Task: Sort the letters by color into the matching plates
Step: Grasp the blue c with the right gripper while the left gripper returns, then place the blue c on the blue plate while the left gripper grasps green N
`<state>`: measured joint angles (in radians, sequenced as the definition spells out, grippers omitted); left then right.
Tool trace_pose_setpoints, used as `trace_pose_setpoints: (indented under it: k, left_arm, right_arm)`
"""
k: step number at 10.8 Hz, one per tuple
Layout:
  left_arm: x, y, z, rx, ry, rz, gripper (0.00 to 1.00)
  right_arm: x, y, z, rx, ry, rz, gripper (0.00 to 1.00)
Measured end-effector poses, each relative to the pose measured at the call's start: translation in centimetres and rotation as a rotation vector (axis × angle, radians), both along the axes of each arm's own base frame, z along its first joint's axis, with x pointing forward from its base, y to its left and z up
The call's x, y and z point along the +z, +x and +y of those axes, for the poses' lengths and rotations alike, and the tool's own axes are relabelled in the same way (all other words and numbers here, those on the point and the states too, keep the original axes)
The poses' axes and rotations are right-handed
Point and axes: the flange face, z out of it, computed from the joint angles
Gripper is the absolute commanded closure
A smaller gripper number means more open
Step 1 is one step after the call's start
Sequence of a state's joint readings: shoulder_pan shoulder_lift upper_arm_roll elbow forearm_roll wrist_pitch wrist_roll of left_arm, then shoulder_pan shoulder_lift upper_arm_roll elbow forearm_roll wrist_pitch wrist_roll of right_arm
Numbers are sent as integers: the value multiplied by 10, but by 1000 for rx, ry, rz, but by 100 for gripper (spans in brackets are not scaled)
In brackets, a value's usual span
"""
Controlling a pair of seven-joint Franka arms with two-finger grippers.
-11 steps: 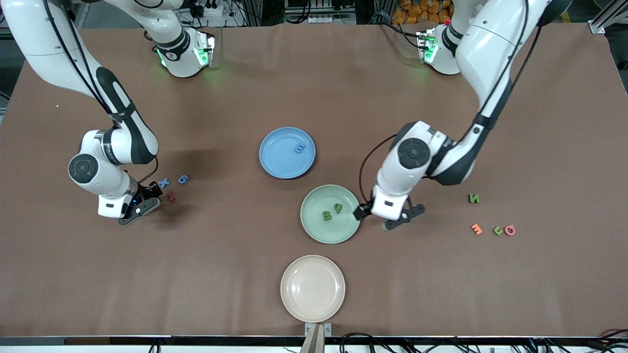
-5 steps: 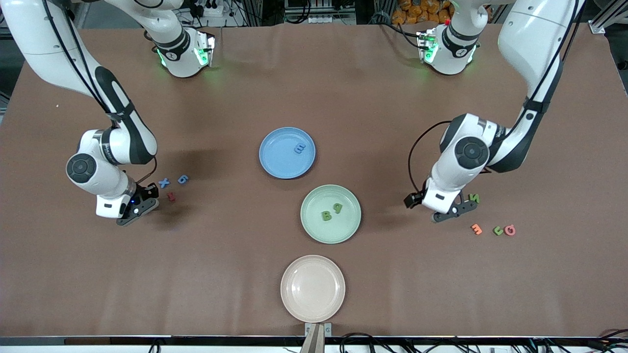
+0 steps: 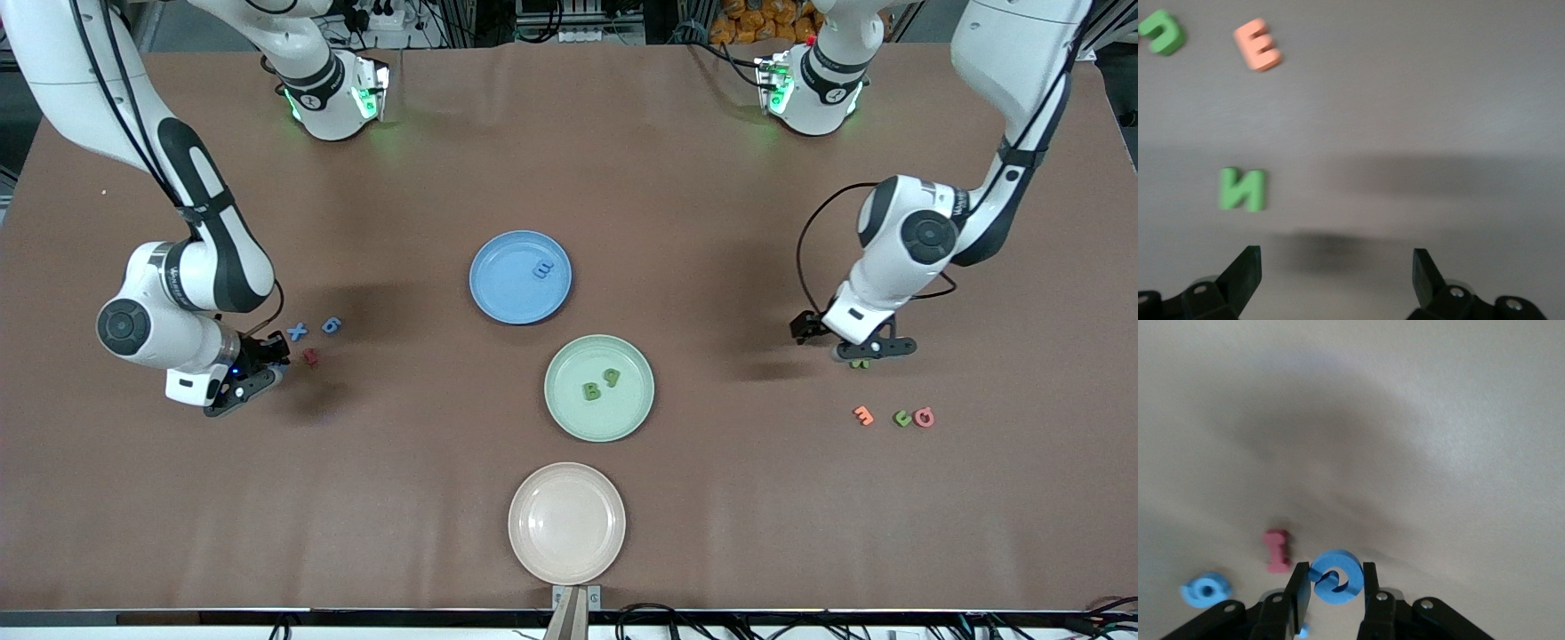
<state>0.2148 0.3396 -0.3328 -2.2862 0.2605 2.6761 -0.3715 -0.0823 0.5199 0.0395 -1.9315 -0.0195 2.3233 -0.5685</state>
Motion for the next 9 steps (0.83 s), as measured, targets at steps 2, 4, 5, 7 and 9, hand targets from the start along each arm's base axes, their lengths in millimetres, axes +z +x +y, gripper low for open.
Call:
trace_pose_setpoints:
  k: [2, 4, 5, 7, 9]
  left_arm:
    - [-13, -5, 45, -59, 7, 24, 0]
    - [-20, -1, 74, -83, 24, 26, 0]
    - [-25, 4, 79, -90, 27, 26, 0]
    - [-37, 12, 79, -100, 20, 30, 0]
    - [-46, 22, 78, -98, 8, 31, 0]
  right_arm:
    - [19, 4, 30, -67, 4, 31, 98]
    - [32, 0, 74, -141, -10, 53, 98]
    - [36, -3, 99, -175, -19, 55, 98]
    - [46, -11, 153, -259, -19, 55, 98]
    - [53, -28, 220, -356, -4, 66, 98]
